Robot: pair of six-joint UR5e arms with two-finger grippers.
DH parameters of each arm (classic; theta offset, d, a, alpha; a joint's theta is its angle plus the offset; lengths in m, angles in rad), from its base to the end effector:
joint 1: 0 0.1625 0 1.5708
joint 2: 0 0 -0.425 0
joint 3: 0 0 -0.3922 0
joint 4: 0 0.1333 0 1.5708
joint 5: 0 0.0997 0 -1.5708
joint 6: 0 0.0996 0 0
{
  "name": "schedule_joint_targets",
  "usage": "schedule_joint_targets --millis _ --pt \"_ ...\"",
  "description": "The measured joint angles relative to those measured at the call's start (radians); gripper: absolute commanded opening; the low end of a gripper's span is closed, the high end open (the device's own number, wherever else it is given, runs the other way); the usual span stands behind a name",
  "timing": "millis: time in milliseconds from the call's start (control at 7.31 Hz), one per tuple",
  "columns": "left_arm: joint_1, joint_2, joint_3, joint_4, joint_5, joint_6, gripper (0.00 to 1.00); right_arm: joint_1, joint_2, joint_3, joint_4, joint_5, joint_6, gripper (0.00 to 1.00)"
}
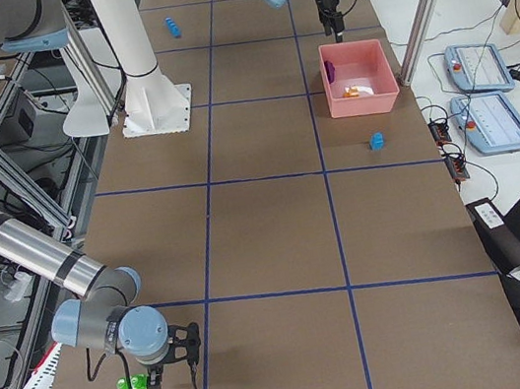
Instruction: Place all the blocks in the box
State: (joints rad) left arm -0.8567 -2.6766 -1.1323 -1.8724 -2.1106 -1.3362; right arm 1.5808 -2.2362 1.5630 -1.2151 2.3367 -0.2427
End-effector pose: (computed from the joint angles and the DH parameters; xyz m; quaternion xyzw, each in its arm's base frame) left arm 0.4716 -0.6695 0.0766 0.0313 0.5061 -0.1428 0.8500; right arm 0.0654 -0.1159 0.8407 -0.0990 -0.3845 -0.0477 0.9166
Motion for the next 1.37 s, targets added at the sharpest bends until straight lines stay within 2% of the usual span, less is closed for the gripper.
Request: schedule_joint_targets --millis 274,411,547,684,821,958,1095,1368 --pt "0.004 0.006 -0.023 0.019 0.001 -0.001 1.00 0.011 -0.028 -0.103 0.151 -0.040 -0.025 1.00" --pt "0.005 0.006 -0.027 0.020 0.002 -0.002 1.00 0.012 -0.026 -0.159 0.226 -0.062 -0.028 0.78" --pt "0.006 0.007 -0.032 0.021 0.003 -0.003 1.00 0.013 -0.028 -0.189 0.266 -0.072 -0.028 0.16" --pt "0.005 0.017 -0.044 0.022 0.002 -0.004 1.00 0.013 -0.030 -0.210 0.282 -0.071 -0.025 0.00" --pt "0.006 0.064 -0.087 0.022 0.001 -0.003 0.99 0.013 -0.030 -0.224 0.287 -0.065 -0.022 0.00" --pt "0.006 0.159 -0.178 0.023 -0.003 0.002 0.99 0.013 -0.029 -0.227 0.289 -0.050 -0.021 0.00" --pt "0.005 0.272 -0.294 0.024 -0.006 0.014 0.99 0.013 -0.026 -0.212 0.289 -0.009 -0.013 0.00" --pt "0.006 0.527 -0.562 0.084 -0.007 0.118 0.99 0.012 -0.002 -0.102 0.281 0.067 0.121 0.00"
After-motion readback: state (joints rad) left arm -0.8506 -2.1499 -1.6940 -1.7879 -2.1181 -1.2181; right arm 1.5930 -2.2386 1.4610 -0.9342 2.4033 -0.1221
